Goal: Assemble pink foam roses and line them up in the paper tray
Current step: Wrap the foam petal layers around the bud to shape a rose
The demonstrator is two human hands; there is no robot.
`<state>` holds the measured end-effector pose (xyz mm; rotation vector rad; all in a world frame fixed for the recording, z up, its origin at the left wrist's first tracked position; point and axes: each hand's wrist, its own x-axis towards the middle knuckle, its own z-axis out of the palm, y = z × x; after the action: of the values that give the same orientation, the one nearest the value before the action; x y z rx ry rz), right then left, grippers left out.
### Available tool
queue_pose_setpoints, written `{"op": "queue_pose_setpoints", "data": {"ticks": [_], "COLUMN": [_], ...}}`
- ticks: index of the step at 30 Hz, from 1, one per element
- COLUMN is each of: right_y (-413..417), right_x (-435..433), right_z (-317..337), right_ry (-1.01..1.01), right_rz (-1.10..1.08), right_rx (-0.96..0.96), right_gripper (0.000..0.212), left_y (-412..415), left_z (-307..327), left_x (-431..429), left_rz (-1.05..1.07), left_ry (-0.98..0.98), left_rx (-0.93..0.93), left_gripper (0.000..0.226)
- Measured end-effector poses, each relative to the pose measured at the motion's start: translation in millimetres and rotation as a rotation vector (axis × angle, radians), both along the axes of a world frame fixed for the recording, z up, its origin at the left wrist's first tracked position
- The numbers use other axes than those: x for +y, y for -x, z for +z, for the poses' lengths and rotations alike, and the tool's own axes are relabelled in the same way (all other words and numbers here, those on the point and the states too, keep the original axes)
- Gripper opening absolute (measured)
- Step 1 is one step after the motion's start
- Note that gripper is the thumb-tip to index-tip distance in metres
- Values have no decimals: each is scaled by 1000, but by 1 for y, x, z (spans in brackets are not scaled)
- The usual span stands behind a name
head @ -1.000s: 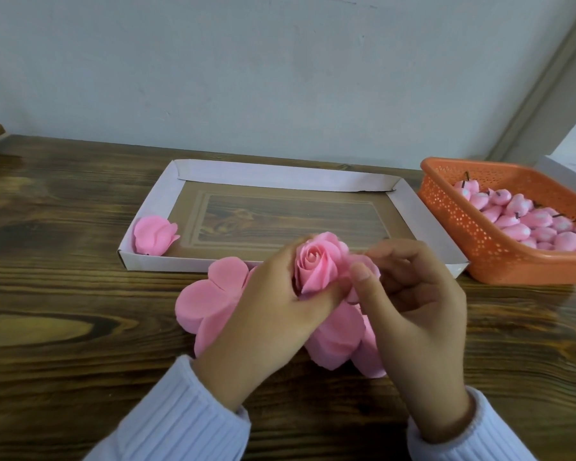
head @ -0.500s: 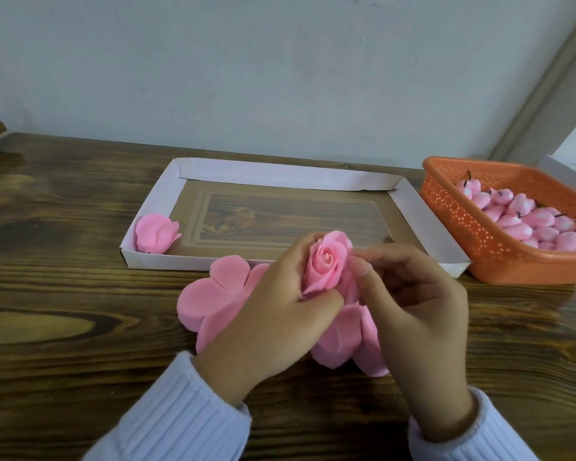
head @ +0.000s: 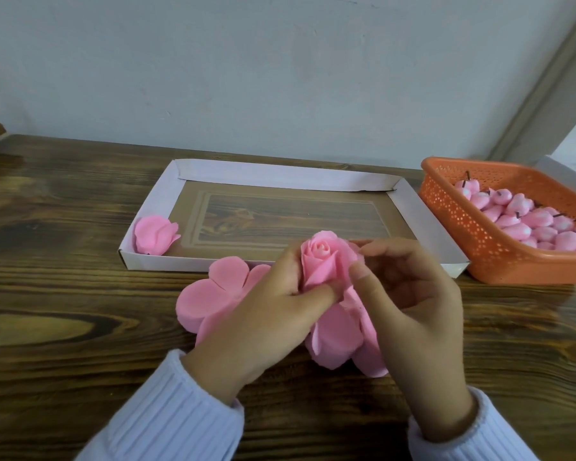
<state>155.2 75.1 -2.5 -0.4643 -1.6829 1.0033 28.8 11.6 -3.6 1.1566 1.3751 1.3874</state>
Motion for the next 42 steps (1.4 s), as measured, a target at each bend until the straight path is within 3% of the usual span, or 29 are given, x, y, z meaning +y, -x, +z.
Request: {"op": "queue_pose_setpoints", "data": {"ticks": [5, 10, 14, 17, 20, 24, 26, 29, 32, 37, 42], "right_y": [0, 0, -2, 0, -1, 0, 0, 0, 0, 2, 1], "right_x": [1, 2, 2, 2, 5, 7, 6, 4, 4, -2, -3], "right_z": [1, 0, -1, 0, -2, -4, -5, -7, -8, -4, -4], "right_ry": [-29, -41, -66, -11, 124, 127, 59, -89, -126, -308, -371], "right_rz": [-22, -29, -5, 23, 45, 52, 22, -51, -96, -195, -241], "right_rx": [-49, -80, -100, -78, -54, -191, -299, -458, -396, -335, -286], "right_gripper": [12, 18, 13, 22, 31, 22, 18, 8, 11, 15, 4], "left_y": [3, 7, 7, 7, 2, -1, -1, 0, -1, -4, -5], "left_z": [4, 6, 4, 2, 4, 8, 8, 8, 7, 0, -5], "left_x": [-1, -2, -1, 0, 1, 3, 4, 5, 6, 5, 5], "left_rz": [-9, -5, 3, 33, 58, 171, 229, 284, 301, 334, 300], "left_ry": [-64, -44, -20, -15, -71, -151, -167, -185, -189, -179, -72], "left_rx": [53, 82, 29, -66, -275, -580, -647, -591, -575, -283, -171], "left_gripper": [47, 27, 38, 39, 35, 33, 36, 40, 35, 31, 25]}}
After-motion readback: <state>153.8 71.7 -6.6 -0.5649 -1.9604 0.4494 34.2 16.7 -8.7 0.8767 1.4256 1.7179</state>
